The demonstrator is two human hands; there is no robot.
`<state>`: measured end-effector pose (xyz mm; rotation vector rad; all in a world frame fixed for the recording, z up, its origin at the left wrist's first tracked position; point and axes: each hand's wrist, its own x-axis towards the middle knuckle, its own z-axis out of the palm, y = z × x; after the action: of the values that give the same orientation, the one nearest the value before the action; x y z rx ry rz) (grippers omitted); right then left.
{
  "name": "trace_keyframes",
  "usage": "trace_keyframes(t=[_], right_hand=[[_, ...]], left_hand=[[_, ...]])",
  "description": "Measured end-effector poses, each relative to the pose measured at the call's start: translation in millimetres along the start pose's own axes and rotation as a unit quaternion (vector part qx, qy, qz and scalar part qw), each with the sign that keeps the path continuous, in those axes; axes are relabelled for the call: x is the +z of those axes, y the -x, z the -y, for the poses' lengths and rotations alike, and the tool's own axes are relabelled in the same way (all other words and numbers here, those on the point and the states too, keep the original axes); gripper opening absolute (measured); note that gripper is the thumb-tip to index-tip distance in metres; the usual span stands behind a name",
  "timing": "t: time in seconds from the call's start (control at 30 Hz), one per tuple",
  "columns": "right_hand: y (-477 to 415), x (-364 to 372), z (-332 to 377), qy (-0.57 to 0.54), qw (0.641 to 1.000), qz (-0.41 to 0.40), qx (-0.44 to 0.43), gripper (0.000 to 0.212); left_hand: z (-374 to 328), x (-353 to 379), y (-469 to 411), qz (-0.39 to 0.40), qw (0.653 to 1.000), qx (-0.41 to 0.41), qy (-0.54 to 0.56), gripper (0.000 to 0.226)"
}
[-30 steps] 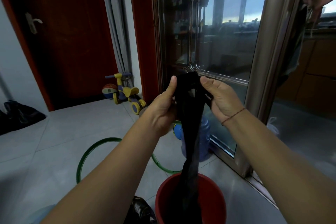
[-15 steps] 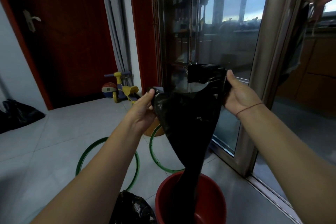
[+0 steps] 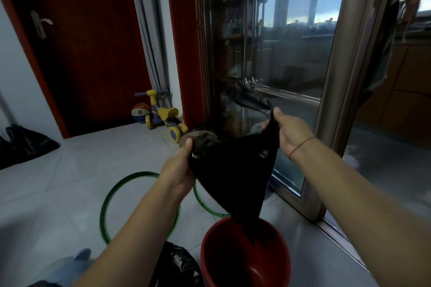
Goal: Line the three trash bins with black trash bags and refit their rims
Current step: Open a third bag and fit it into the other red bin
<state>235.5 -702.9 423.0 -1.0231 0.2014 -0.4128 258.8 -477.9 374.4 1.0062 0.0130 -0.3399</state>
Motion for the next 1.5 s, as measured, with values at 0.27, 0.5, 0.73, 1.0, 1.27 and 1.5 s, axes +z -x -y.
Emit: trace_keyframes(t=[0.27,0.5,0.73,1.0,1.27,1.5], right_hand=[[30.8,-48.1,-112.6,0.073,0.995,-0.018,0.064,0.034],[45.3,-53.9,-155.0,0.074,0.992,0.005,0.102,0.030],[49.3,-60.9,-175.9,0.039,0.991,-0.035,0.126,0.025],[50.9,-64.5,-189.6,0.032,0.986,-0.073,0.145,0.028],[74.0,-85.8,-173.7,0.310,0.935,-0.156,-0.066,0.027],[135.6,-86.7,-187.3,0.318,0.938,-0.044,0.132,0.037]], left_hand=[[64.1,-52.6,26.2,-0.243,0.828,0.257,-0.434,0.046],[112.6,-31.3,39.5,0.097,0.882,0.023,-0.460,0.017],[144.7,-42.0,44.3,0.044,0.944,-0.053,-0.322,0.021],[164.3,-40.5,41.7,0.008,0.925,-0.040,-0.378,0.020],[168.2,-39.8,38.9,-0.058,0.973,-0.082,-0.208,0.020],[178.0,-37.3,40.0,-0.021,0.985,-0.124,-0.116,0.014]])
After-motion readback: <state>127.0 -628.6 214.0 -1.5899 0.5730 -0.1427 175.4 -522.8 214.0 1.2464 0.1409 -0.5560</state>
